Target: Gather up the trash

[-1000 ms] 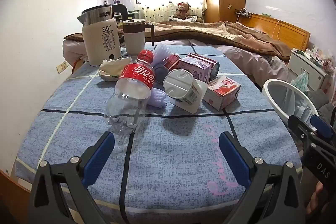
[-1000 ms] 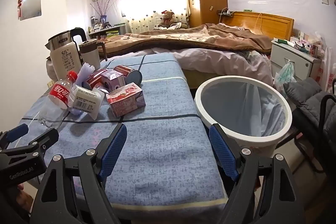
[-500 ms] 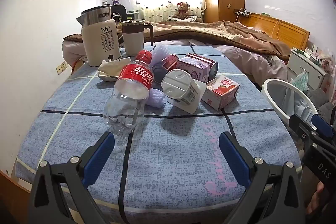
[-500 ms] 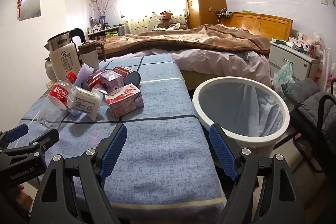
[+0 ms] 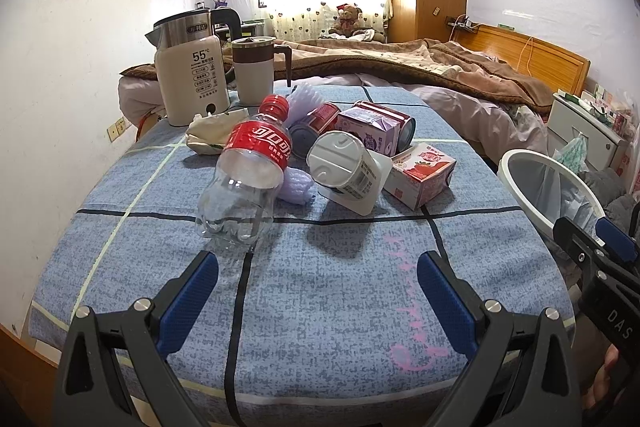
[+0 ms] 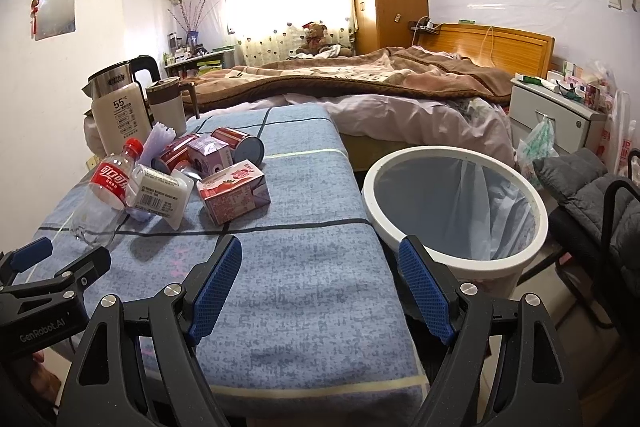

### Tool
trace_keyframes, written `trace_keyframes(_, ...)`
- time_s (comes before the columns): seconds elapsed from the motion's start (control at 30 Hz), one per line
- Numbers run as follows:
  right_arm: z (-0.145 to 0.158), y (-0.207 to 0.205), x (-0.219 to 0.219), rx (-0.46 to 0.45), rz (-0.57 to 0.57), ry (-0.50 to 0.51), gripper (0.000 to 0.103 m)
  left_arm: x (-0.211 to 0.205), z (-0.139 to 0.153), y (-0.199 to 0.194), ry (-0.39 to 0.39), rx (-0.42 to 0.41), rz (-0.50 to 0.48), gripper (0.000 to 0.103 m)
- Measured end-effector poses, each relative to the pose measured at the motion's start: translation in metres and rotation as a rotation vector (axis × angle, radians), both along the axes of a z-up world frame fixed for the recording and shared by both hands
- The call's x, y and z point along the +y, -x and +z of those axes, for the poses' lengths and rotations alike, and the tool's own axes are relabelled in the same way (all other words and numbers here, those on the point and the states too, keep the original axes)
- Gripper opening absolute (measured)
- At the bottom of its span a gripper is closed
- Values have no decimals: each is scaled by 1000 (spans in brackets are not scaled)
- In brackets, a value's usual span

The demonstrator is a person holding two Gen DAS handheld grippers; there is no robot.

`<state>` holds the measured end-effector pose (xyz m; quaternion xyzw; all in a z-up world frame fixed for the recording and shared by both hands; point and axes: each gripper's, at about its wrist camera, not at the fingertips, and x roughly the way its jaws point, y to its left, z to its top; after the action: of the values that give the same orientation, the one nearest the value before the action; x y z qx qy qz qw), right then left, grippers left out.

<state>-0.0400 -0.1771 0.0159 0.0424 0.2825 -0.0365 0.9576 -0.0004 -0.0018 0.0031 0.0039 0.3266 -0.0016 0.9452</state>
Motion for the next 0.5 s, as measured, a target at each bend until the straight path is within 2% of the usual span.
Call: trace_keyframes(0.5, 0, 0, 0, -3, -4, 3, 81, -3, -3, 1, -3, -2, -1, 101)
